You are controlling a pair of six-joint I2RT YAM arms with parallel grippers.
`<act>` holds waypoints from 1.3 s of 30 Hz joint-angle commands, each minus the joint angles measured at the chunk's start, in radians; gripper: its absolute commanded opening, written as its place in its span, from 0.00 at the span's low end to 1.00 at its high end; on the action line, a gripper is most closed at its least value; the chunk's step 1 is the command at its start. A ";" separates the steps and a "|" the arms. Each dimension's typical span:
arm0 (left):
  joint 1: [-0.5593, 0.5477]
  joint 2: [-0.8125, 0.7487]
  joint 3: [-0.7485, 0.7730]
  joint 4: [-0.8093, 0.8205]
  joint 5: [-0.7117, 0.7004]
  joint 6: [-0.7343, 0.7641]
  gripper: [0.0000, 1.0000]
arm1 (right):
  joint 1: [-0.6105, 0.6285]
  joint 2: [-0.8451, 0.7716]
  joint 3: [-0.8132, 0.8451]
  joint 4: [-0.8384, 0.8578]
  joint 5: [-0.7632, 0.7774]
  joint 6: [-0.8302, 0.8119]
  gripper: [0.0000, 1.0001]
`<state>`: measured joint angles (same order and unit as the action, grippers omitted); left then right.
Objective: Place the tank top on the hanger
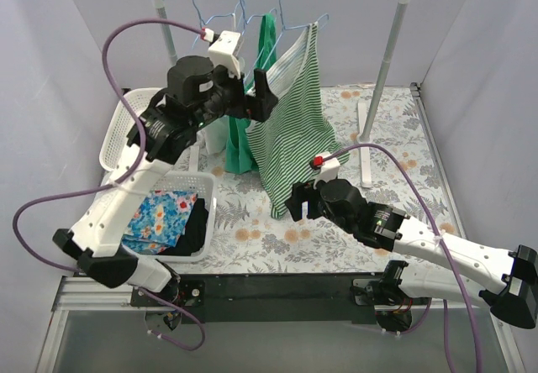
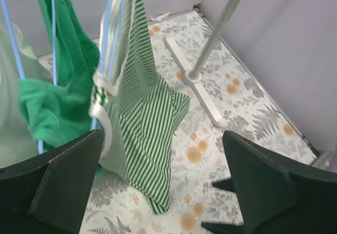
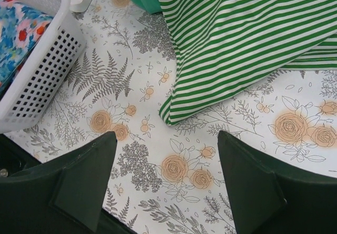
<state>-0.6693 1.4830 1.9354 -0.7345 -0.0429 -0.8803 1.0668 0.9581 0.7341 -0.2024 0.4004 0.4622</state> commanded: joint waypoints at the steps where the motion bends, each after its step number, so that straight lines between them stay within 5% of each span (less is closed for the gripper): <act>1: 0.005 -0.157 -0.151 0.050 0.161 -0.022 0.98 | -0.004 -0.019 -0.033 0.081 0.080 0.020 0.86; 8: -0.027 -0.308 -0.444 0.084 0.334 -0.086 0.98 | -0.004 -0.033 -0.085 0.112 0.164 0.065 0.86; 20: -0.185 -0.449 -1.079 0.404 0.143 -0.350 0.98 | -0.007 -0.122 -0.205 0.118 0.267 0.174 0.86; 39: -0.194 -0.542 -1.267 0.446 -0.008 -0.508 0.98 | -0.008 -0.257 -0.334 0.152 0.279 0.207 0.85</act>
<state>-0.8597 0.9958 0.6758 -0.3225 -0.0013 -1.3640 1.0618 0.7128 0.4103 -0.1040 0.6460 0.6552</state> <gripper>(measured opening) 0.982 0.857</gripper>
